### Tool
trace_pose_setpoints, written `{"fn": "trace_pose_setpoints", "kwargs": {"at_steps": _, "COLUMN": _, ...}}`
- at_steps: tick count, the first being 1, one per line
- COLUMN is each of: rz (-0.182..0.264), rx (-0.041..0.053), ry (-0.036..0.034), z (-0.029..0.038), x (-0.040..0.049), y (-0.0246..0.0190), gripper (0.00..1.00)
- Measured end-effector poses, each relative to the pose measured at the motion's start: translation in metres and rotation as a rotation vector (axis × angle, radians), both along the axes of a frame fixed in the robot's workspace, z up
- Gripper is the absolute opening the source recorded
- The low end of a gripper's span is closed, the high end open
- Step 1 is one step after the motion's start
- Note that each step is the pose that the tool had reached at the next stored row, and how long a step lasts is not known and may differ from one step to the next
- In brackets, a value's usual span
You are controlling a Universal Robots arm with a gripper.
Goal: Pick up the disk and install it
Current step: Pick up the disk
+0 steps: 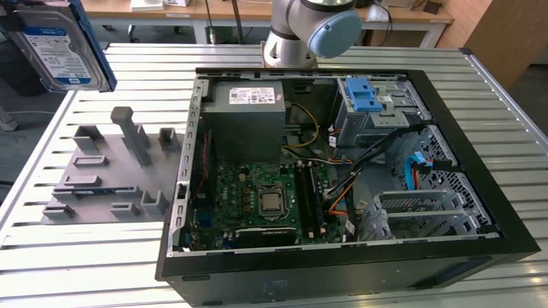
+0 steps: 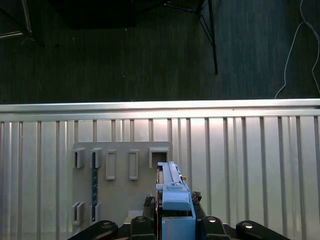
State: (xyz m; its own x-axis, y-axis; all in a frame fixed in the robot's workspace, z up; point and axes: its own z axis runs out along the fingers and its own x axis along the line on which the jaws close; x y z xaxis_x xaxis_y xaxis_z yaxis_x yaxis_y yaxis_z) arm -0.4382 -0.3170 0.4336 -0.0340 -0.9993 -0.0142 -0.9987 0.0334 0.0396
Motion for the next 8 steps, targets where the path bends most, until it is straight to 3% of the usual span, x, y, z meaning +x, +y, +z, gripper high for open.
{"fn": "trace_pose_setpoints", "kwargs": {"at_steps": 8, "rz": 0.000, "rx": 0.0000, "ry": -0.0001, "z": 0.0047, "x": 0.0000, "y": 0.0005, "gripper": 0.36}}
